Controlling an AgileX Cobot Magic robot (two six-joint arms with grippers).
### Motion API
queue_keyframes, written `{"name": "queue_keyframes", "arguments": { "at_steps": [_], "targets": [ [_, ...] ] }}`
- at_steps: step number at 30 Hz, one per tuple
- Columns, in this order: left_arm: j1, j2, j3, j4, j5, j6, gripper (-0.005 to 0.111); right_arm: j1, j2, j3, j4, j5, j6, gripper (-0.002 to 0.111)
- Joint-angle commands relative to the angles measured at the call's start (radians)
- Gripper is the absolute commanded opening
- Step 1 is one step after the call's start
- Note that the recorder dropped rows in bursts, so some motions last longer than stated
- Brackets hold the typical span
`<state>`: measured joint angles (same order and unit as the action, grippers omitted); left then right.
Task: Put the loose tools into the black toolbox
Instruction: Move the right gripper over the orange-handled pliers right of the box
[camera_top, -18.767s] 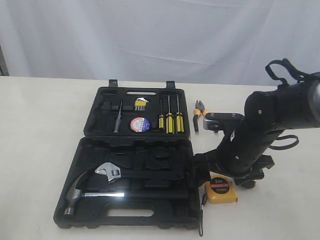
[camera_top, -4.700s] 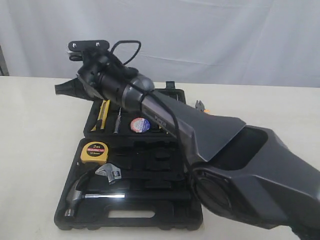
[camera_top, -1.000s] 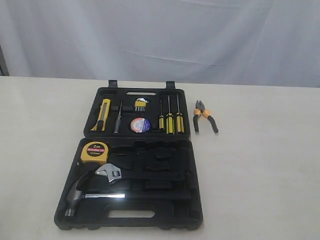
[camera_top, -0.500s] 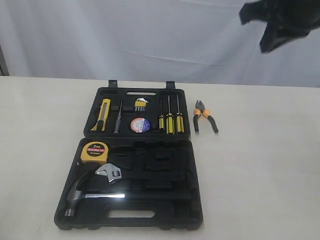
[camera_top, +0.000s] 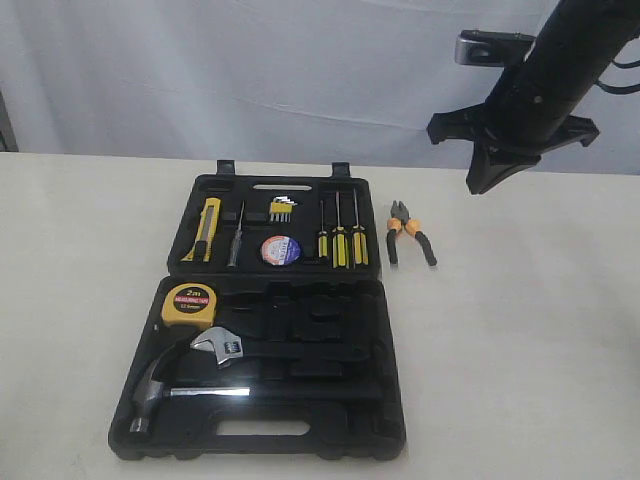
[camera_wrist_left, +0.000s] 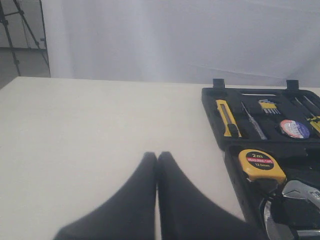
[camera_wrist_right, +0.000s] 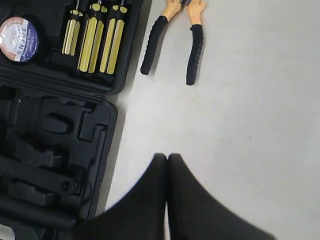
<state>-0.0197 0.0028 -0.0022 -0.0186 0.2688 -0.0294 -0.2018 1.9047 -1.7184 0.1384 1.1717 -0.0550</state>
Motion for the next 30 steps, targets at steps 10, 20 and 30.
{"name": "queue_keyframes", "arguments": {
  "at_steps": [10, 20, 30],
  "targets": [
    [-0.002, -0.003, 0.002, -0.002, -0.001, 0.000, 0.000, -0.005, -0.002, -0.002, -0.006, 0.003, 0.014, -0.001],
    [-0.002, -0.003, 0.002, -0.002, -0.001, 0.000, 0.000, -0.005, -0.002, -0.002, -0.006, -0.080, 0.014, -0.001],
    [-0.002, -0.003, 0.002, -0.002, -0.001, -0.002, 0.000, -0.005, -0.001, -0.002, -0.006, -0.175, 0.025, -0.001]
  ]
}}
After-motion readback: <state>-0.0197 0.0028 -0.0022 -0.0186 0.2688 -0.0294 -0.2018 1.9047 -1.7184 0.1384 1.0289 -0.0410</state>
